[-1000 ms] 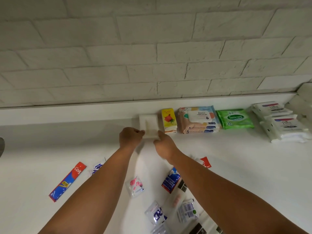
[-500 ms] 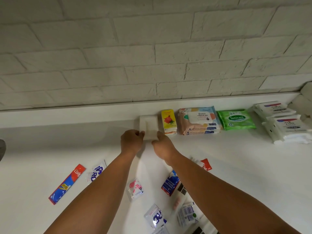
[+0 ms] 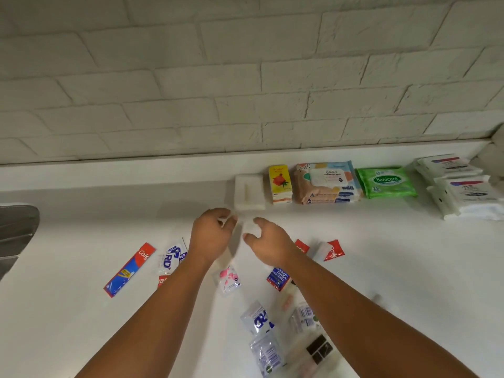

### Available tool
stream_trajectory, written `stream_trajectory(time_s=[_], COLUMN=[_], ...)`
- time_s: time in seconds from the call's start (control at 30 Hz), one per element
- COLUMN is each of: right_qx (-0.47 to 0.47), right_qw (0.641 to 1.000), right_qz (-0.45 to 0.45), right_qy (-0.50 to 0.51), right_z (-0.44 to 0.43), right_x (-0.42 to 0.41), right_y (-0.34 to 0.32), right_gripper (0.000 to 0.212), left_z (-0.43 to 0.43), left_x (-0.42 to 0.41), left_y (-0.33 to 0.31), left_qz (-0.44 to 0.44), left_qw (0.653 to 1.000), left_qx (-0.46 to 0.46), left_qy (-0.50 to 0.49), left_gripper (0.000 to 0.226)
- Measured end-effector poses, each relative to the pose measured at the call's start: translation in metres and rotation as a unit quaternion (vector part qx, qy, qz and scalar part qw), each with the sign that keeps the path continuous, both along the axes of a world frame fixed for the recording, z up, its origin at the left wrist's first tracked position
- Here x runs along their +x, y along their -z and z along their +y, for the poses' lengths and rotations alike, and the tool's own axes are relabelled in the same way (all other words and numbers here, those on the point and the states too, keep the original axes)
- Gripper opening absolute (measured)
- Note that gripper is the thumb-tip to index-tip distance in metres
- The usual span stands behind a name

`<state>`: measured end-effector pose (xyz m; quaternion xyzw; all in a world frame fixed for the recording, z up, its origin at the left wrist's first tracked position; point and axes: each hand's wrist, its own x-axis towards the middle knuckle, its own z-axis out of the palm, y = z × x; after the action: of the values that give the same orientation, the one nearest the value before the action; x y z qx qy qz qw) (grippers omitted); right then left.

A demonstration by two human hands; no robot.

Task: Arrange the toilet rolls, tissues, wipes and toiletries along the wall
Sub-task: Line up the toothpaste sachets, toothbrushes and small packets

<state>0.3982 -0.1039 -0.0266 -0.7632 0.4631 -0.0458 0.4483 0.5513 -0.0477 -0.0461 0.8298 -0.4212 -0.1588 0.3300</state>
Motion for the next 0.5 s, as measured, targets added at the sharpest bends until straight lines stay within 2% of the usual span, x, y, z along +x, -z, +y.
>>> stream_trajectory(time_s=[0.2, 0.33, 0.5], right_qx=[-0.070, -0.110, -0.107], right_qw=[0.997, 0.993, 0.994], right_qz=[-0.032, -0.035, -0.002], right_qy=[-0.012, -0.024, -0.019], right_z=[0.059, 0.104, 0.151], right_x=[0.005, 0.026, 0.064], right_y=[0.003, 0.009, 0.016], right_gripper=[0.045, 0.042, 0.045], left_z=[0.073, 0.124, 0.172], left_x=[0.005, 0.027, 0.061], left_y=[-0.004, 0.000, 0.016], left_qz=[0.002, -0.023, -0.026], left_qw=[0.999, 0.999, 0.999], left_qx=[-0.025, 0.007, 0.035], left_qy=[0.024, 0.028, 0.026], left_gripper=[0.023, 0.025, 0.024])
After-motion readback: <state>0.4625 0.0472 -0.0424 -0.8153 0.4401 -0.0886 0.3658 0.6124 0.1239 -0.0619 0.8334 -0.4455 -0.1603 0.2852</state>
